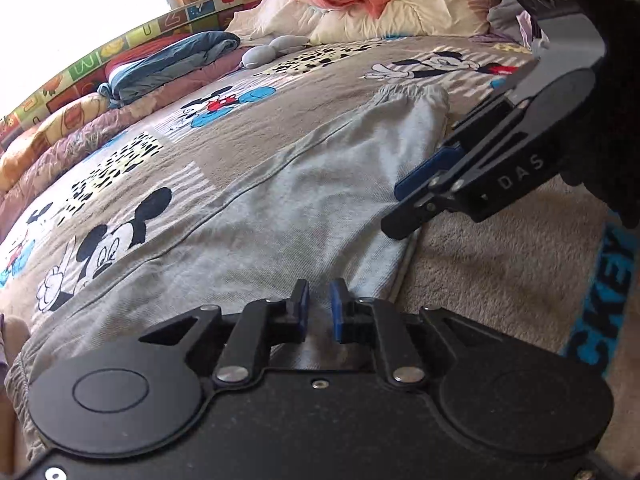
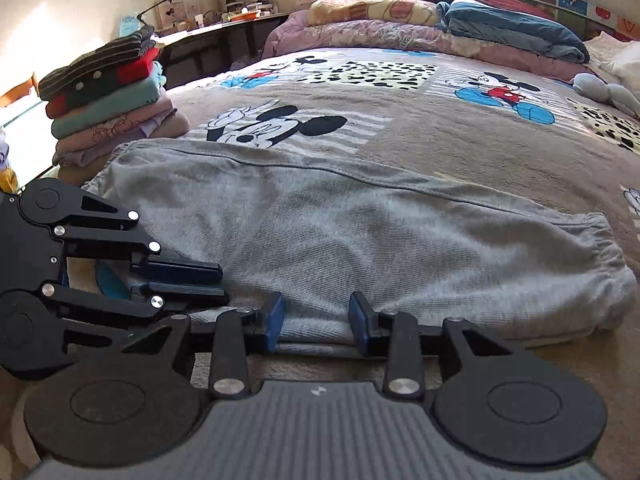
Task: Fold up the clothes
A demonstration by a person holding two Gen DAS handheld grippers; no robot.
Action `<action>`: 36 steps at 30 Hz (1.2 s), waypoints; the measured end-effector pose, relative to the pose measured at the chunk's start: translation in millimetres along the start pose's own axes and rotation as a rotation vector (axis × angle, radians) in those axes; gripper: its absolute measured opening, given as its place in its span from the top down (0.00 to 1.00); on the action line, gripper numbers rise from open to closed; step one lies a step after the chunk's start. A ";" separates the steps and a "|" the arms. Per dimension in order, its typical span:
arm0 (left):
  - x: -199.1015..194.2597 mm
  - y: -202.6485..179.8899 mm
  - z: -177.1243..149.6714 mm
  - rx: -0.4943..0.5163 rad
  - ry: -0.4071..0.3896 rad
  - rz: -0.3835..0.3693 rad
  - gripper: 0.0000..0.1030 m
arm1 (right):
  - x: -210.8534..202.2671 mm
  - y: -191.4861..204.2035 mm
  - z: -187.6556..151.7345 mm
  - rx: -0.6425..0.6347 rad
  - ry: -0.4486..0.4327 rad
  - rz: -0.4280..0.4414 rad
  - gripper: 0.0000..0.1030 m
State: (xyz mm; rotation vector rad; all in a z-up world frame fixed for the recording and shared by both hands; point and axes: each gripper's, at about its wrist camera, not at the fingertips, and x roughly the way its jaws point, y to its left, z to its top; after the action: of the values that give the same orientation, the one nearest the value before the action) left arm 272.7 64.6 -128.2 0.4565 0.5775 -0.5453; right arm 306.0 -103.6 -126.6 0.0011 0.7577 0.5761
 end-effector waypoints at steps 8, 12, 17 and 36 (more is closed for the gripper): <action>-17.1 26.1 -4.9 -0.143 -0.085 0.047 0.56 | -47.3 -14.2 -12.2 0.063 -0.189 -0.041 0.63; -0.3 24.3 -12.7 -0.149 0.011 0.047 0.56 | -32.2 -28.5 -1.1 0.108 -0.207 -0.084 0.62; -1.1 29.3 -12.9 -0.174 0.012 0.021 0.56 | -15.4 -67.4 -11.8 0.228 -0.125 -0.209 0.64; -2.6 35.5 -10.7 -0.217 0.015 0.000 0.54 | -59.7 -153.7 -15.2 0.585 -0.321 -0.133 0.46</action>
State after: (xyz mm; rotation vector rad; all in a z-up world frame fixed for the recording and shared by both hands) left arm 287.9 98.4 -125.7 0.2550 0.6437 -0.4734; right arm 337.3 -266.2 -130.3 0.5671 0.5834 0.2039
